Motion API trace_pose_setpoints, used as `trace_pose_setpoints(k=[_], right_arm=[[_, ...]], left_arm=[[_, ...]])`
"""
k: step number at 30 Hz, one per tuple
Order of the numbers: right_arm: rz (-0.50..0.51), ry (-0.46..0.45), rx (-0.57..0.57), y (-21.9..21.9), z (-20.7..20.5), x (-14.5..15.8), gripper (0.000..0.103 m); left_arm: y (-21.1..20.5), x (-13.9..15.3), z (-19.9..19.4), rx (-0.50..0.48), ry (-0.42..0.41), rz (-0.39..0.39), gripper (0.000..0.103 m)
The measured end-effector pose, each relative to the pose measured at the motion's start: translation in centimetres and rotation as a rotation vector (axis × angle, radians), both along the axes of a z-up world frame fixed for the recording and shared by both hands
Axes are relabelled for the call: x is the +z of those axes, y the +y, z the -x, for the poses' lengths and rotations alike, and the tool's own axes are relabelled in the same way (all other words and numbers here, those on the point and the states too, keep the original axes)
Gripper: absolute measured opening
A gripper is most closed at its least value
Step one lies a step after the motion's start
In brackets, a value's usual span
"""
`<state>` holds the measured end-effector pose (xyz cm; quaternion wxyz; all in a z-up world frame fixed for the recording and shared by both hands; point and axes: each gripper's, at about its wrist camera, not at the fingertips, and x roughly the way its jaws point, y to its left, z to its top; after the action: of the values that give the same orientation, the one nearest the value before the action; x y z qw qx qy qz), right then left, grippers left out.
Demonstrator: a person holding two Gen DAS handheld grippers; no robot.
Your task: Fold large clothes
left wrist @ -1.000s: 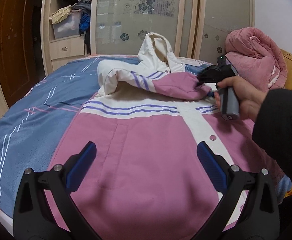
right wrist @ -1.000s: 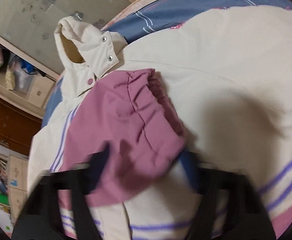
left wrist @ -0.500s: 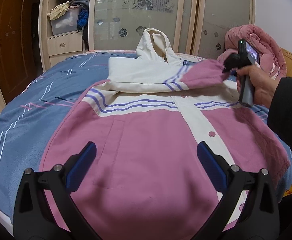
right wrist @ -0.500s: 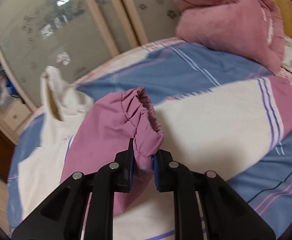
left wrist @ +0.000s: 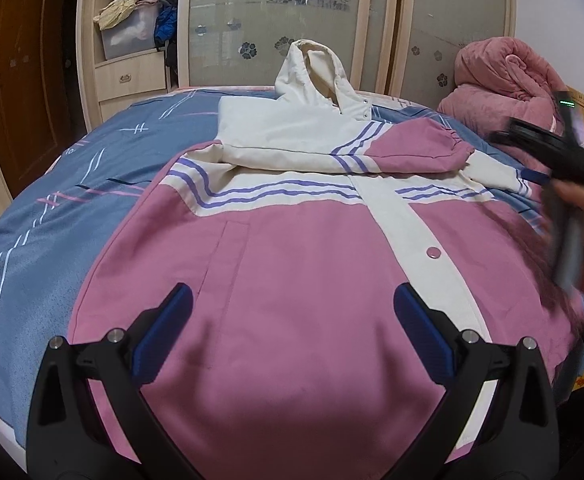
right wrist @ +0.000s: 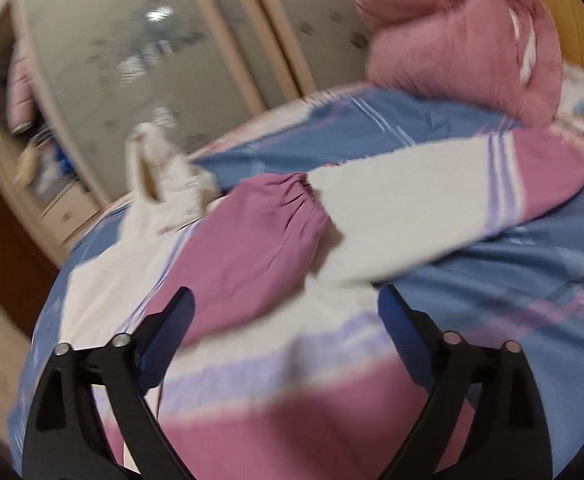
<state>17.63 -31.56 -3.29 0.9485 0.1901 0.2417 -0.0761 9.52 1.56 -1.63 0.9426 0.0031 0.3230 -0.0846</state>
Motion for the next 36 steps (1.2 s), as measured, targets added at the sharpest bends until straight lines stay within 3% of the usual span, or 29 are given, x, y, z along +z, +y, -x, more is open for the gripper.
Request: trace_pose_setpoints(k=[4,7,11,18,36], right_arm=[[0.180,-0.071,0.007,3.4,10.6,0.4,0.102],[0.278,-0.116,-0.008,5.3,16.4,-1.0,0.102],[0.348,-0.096,-0.021,6.4,19.7,-2.9,0.102],[0.381,-0.103,0.054,7.3,19.7,-3.1,0.102],[0.359,-0.098,0.062,7.3,19.8,-2.9,0.102]], left_arm=[[-0.3,0.0,0.9,-0.006,-0.013,-0.019,0.101],[-0.2,-0.1,1.8,0.000,-0.008,-0.019,0.101],[0.0,0.2,3.4,-0.004,-0.020,-0.016,0.101],[-0.7,1.5,5.3,-0.003,-0.093,-0.054,0.101],[-1.0,1.2,5.2,0.001,-0.084,-0.054,0.101]])
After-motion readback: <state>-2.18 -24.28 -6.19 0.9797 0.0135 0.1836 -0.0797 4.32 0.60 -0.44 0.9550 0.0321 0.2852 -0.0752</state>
